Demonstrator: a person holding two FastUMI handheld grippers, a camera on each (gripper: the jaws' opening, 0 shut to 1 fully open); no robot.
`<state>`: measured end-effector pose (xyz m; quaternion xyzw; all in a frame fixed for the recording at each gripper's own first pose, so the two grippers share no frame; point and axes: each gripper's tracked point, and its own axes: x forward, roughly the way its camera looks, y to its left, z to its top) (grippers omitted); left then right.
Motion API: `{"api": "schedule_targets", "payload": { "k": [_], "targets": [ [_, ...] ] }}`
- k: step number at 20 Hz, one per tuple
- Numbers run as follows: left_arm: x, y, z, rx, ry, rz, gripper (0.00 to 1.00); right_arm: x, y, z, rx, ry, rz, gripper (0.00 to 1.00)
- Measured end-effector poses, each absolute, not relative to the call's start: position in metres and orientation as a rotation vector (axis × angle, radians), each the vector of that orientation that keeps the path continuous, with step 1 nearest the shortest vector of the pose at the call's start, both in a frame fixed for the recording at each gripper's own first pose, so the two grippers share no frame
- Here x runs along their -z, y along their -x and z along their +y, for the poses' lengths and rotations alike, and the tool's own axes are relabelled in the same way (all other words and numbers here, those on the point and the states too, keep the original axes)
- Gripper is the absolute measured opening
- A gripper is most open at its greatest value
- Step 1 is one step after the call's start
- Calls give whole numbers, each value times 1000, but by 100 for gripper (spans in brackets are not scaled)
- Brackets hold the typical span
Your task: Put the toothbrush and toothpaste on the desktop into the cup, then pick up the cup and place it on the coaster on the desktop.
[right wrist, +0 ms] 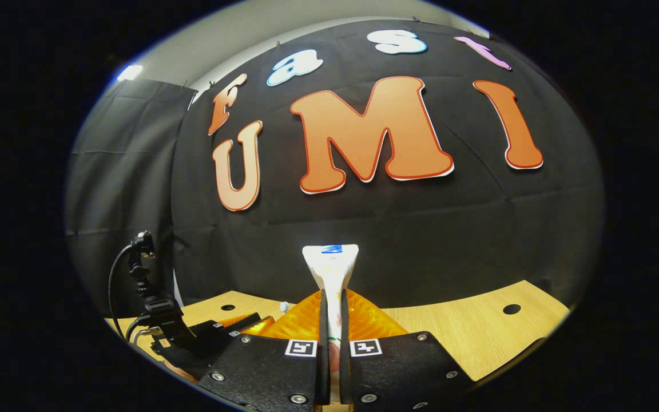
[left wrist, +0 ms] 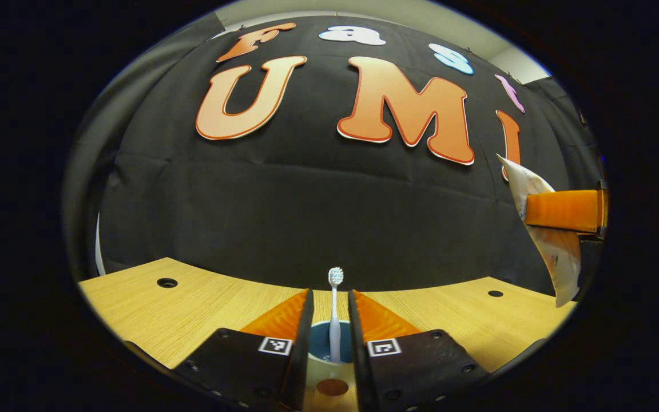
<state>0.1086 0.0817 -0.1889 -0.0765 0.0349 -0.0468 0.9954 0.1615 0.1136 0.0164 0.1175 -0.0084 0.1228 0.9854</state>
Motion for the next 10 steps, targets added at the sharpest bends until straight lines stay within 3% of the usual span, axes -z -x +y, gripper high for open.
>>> {"api": "schedule_targets", "payload": {
  "k": [3, 5, 8, 10],
  "targets": [
    [183, -95, 94, 91, 128, 91, 69, -22, -166, 120, -238, -199, -43, 7],
    [175, -84, 103, 82, 143, 94, 84, -23, -166, 125, -246, -199, -46, 7],
    [170, -65, 114, 68, 106, 129, 96, -26, -172, 128, -236, -242, -52, 7],
    [164, -52, 123, 65, 97, 143, 97, -28, -174, 134, -240, -268, -63, 7]
  ]
}}
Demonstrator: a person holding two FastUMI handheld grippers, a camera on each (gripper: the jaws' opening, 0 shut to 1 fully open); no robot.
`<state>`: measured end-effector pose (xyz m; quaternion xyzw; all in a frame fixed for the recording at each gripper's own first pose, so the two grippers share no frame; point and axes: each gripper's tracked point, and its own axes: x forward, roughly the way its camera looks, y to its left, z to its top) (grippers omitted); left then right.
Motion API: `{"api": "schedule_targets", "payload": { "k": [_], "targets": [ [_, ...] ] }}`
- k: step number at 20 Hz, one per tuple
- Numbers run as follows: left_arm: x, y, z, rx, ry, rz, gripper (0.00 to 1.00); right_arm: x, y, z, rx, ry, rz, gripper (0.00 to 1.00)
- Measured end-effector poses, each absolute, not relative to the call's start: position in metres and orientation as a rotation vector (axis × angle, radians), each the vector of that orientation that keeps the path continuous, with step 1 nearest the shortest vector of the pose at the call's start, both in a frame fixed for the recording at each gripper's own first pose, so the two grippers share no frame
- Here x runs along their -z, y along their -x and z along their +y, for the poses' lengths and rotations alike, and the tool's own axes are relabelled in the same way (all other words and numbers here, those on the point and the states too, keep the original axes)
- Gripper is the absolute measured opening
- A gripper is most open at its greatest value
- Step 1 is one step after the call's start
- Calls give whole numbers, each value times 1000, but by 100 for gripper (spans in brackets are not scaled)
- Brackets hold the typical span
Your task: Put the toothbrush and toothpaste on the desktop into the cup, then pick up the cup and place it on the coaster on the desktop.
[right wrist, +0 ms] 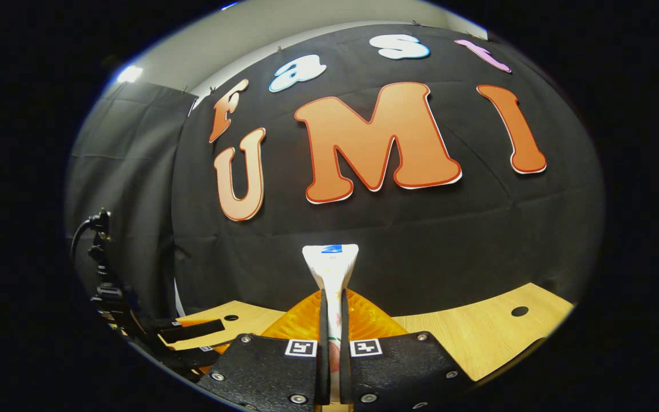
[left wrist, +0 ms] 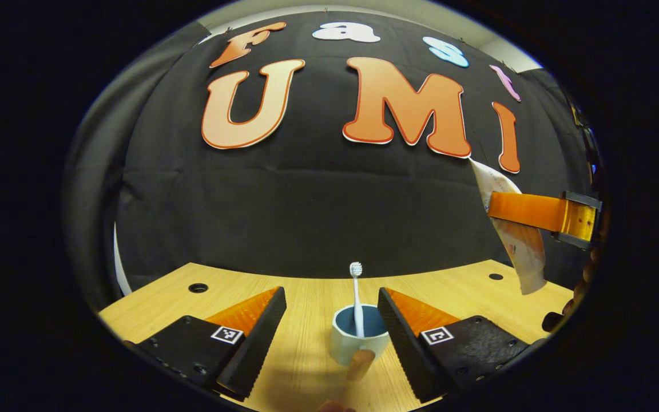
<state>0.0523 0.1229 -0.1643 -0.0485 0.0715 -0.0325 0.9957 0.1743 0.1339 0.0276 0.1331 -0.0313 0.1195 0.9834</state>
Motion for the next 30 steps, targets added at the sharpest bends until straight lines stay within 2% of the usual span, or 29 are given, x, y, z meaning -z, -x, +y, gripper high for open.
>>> {"api": "schedule_targets", "payload": {
  "k": [7, 12, 20, 30],
  "targets": [
    [152, -14, 153, 55, 97, 136, 97, -36, -192, 171, -301, -278, -70, 7],
    [175, -1, 174, 35, 62, 180, 98, -31, -208, 202, -341, -277, -53, 7],
    [198, 4, 201, 1, 83, 215, 98, 9, -233, 244, -370, -275, 13, 7],
    [209, 8, 209, -9, 106, 233, 98, 39, -250, 266, -382, -287, 0, 7]
  ]
}}
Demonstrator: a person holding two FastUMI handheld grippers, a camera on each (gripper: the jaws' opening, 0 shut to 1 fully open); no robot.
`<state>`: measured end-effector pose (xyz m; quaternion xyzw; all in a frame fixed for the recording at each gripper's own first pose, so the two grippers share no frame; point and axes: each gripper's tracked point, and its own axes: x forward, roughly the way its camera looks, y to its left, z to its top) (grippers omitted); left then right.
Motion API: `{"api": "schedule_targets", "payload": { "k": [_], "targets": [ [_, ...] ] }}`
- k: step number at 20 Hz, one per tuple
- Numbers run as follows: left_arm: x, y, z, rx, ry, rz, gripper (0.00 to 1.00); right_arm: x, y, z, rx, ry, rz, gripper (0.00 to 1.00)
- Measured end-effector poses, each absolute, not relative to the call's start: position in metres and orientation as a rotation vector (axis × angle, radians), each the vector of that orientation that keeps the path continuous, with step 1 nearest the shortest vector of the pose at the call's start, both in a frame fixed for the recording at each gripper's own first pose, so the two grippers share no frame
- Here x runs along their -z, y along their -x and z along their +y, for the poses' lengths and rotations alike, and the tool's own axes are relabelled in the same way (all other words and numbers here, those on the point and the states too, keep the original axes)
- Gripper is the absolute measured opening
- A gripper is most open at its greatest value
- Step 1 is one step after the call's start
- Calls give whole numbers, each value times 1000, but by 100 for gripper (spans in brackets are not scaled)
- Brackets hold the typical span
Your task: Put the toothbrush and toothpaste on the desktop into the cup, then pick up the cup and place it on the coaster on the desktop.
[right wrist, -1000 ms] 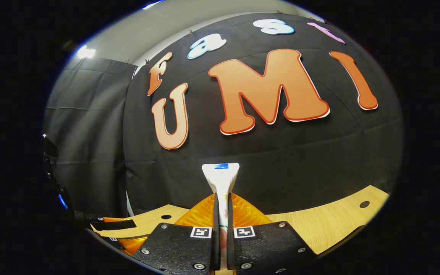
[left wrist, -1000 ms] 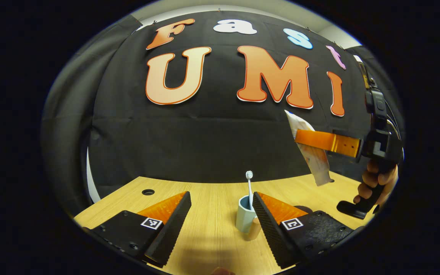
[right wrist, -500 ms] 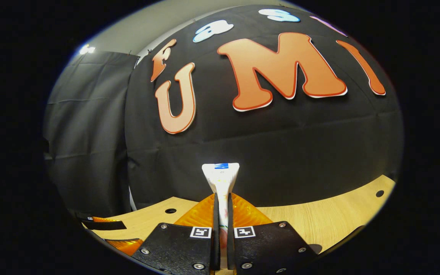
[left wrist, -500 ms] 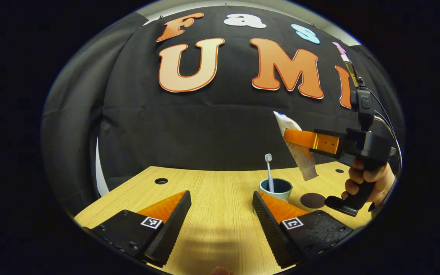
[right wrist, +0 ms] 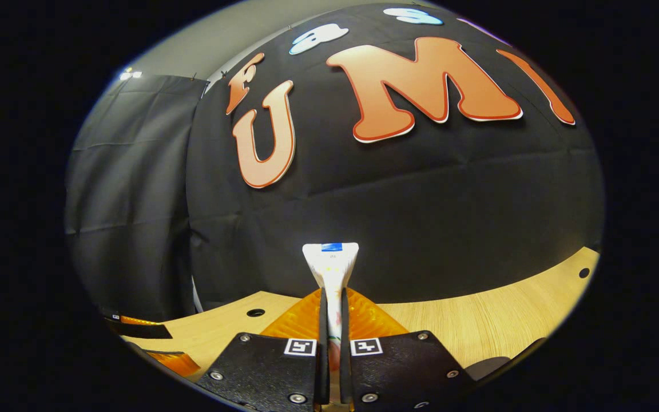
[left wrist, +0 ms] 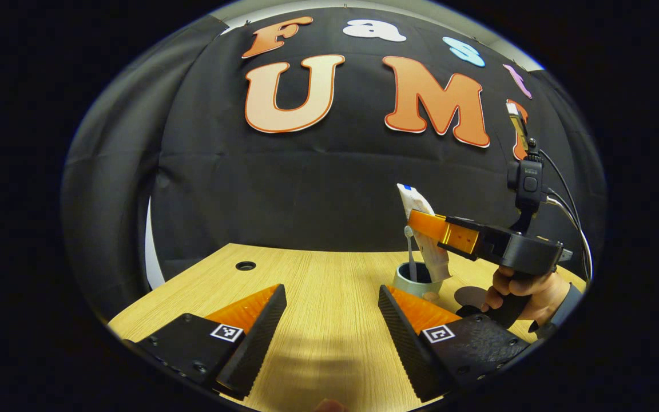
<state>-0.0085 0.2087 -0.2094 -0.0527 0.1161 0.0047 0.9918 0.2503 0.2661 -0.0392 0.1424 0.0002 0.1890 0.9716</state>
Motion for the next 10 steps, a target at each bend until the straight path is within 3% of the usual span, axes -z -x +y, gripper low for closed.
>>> {"api": "schedule_targets", "payload": {
  "k": [10],
  "targets": [
    [222, 10, 206, -10, 127, 264, 98, 47, -264, 262, -365, -317, -1, 8]
  ]
}}
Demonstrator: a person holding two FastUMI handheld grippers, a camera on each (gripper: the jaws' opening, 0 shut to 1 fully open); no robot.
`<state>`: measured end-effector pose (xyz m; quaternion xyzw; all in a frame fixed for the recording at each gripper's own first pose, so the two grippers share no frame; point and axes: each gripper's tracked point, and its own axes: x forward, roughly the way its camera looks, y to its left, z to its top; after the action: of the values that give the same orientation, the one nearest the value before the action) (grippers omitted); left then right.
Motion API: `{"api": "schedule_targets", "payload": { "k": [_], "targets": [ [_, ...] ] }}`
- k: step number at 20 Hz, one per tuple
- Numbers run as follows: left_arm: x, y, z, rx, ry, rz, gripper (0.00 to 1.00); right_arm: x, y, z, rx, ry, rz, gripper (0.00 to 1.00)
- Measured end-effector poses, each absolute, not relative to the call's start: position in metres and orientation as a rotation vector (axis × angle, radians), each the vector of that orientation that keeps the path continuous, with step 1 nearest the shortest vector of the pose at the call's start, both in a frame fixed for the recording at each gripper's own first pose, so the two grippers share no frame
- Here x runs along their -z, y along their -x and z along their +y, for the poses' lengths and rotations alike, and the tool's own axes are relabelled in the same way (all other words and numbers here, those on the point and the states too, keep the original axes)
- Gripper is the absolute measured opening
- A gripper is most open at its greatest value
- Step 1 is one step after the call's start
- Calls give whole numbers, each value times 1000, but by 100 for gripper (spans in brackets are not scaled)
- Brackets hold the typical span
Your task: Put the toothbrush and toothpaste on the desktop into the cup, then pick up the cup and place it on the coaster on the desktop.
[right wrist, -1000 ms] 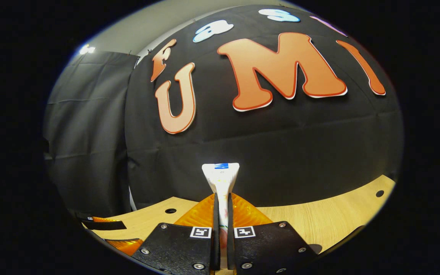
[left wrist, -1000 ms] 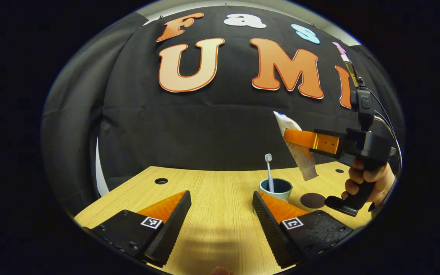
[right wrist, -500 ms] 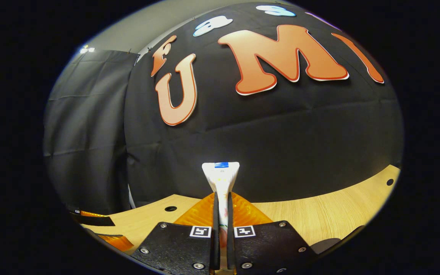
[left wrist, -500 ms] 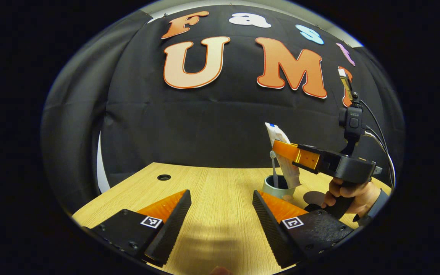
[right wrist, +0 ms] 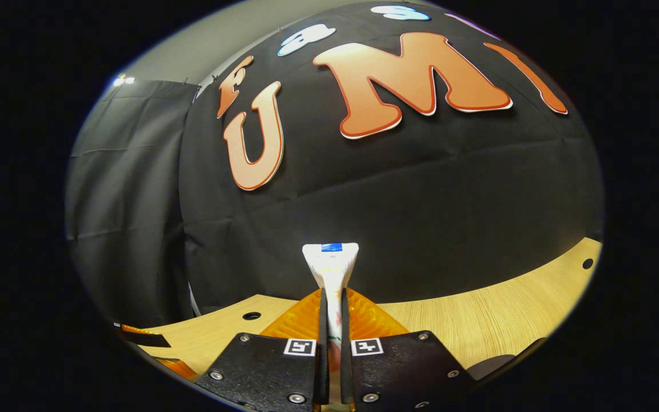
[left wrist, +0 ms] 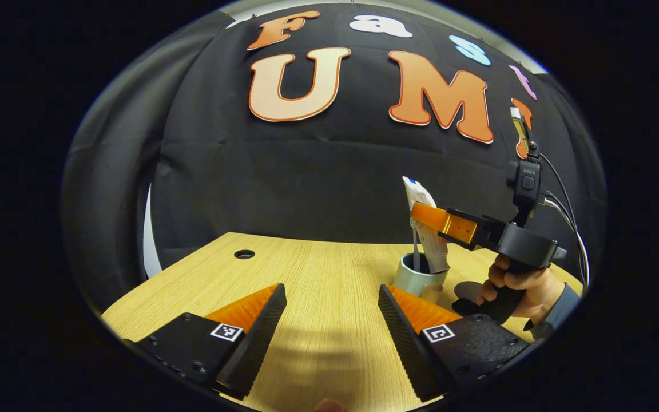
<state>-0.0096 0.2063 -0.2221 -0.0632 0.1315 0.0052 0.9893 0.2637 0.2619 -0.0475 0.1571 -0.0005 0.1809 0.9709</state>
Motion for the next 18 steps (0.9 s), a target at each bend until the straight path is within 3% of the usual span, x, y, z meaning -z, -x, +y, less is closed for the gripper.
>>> {"api": "schedule_targets", "payload": {
  "k": [18],
  "targets": [
    [219, 15, 155, 57, 93, 272, 97, 44, -222, 246, -415, -130, 55, 20]
  ]
}}
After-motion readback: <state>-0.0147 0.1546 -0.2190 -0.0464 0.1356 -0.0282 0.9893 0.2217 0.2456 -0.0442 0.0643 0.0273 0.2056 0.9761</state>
